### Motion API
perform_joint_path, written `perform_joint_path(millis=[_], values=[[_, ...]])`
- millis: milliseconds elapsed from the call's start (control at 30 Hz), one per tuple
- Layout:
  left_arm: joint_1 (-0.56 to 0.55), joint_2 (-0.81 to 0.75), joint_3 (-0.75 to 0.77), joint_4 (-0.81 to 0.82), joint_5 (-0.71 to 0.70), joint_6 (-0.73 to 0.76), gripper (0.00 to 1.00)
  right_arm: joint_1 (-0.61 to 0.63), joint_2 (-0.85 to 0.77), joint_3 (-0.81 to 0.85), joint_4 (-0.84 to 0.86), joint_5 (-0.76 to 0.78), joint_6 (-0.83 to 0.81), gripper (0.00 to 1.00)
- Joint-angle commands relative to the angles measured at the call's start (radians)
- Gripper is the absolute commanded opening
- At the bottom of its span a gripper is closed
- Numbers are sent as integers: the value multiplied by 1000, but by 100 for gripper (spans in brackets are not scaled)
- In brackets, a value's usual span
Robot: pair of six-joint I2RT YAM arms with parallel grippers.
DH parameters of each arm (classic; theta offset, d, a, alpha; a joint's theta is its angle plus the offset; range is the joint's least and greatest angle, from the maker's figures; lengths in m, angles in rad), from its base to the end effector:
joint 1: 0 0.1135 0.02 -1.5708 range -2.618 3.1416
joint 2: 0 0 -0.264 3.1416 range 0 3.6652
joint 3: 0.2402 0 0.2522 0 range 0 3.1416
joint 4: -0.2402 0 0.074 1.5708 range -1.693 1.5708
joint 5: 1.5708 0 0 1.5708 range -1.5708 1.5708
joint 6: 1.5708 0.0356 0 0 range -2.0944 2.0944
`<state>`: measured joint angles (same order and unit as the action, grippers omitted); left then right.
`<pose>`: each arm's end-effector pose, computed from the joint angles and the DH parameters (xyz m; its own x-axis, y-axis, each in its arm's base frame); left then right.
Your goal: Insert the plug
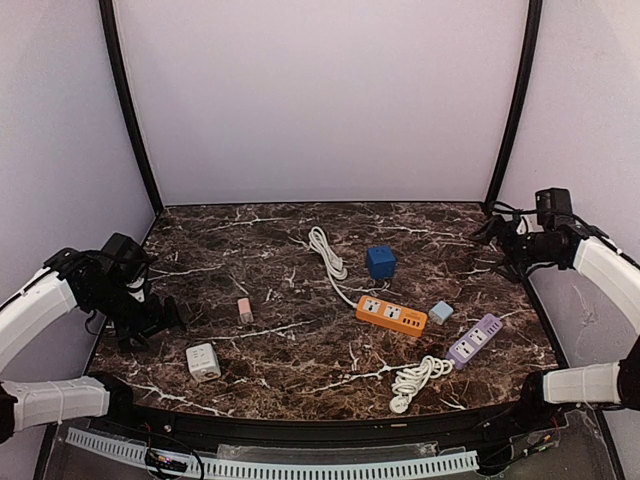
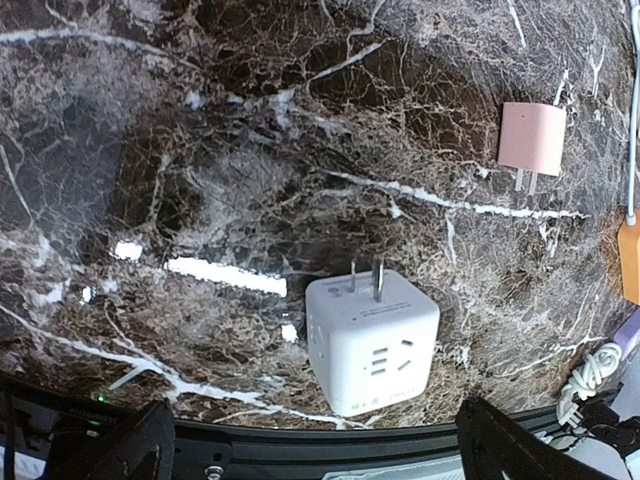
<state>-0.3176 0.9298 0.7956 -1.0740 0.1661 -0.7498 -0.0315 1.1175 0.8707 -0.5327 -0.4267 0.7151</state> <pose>0.1422 -0.0529 0.2498 -0.8979 -0.4123 -0.1542 -0.3391 0.8712 -0.3549 0.2326 0.0074 0.2744 -0.7046 0.6194 -0.3463 0.2602 0.6795 0.6860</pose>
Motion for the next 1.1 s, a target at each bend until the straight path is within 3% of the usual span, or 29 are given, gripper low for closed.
perform_joint_path(millis=[0, 300, 600, 1067], values=[[-12, -41, -59, 9, 58, -86, 100, 25, -52, -25, -14, -24, -32, 99], [-117, -4, -78, 70, 45, -184, 100, 77, -69, -90, 12, -50, -20, 99], [-229, 146, -40, 109, -15, -218, 100, 111, -34, -69, 52, -66, -7, 99], [-317, 283, -17, 177, -51, -285, 90, 114, -1, -69, 54, -86, -17, 99]])
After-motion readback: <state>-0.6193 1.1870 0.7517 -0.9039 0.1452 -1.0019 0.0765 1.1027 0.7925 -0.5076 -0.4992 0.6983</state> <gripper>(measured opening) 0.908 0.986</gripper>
